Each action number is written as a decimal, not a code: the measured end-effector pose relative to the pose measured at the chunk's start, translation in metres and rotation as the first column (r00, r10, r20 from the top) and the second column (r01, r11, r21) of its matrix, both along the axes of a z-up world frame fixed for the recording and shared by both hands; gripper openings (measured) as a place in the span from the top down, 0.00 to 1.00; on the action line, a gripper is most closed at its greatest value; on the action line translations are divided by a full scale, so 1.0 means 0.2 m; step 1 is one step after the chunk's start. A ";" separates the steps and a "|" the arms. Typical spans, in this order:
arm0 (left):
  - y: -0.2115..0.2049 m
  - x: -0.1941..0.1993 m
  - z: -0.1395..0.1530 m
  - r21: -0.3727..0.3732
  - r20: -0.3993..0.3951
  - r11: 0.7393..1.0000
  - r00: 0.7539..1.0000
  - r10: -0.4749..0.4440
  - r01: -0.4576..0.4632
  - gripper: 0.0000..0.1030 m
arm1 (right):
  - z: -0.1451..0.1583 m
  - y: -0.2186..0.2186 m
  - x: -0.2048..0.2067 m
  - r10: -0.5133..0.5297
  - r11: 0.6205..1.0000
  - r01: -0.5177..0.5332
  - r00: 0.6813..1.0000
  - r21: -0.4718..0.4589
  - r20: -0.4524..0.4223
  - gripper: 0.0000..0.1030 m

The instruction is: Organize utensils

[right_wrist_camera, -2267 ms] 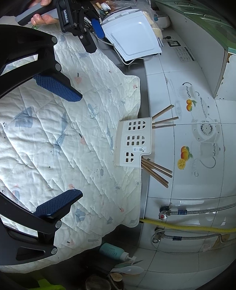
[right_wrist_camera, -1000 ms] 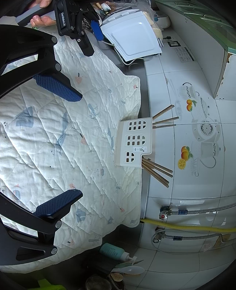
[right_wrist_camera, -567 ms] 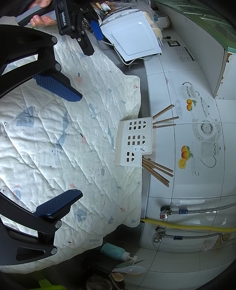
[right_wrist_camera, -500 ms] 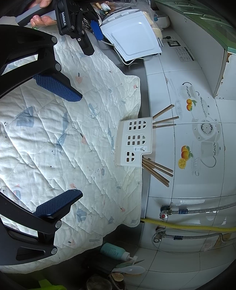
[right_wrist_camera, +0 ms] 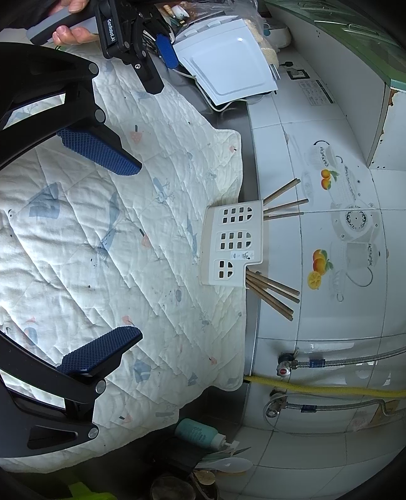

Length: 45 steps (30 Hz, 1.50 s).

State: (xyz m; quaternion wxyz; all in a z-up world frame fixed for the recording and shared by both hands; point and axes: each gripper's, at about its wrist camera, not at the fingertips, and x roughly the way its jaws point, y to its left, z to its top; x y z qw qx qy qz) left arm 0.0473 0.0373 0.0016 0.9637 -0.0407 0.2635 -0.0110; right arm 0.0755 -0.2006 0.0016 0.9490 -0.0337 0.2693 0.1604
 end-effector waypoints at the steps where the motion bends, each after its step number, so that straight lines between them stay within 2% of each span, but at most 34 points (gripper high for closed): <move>1: 0.00 0.00 0.00 -0.001 -0.001 1.000 1.000 -0.001 0.001 0.05 | 0.00 0.00 0.00 0.000 1.000 0.000 1.000 -0.001 -0.001 0.09; 34: 0.00 -0.03 0.04 -0.004 0.043 1.000 0.999 0.002 -0.002 0.05 | 0.03 -0.02 -0.03 -0.009 1.000 0.009 0.999 0.017 0.043 0.08; 45: 0.02 -0.07 0.09 0.007 0.112 0.999 0.993 0.045 -0.046 0.05 | 0.04 -0.04 -0.04 -0.014 1.000 0.013 0.998 0.023 0.054 0.08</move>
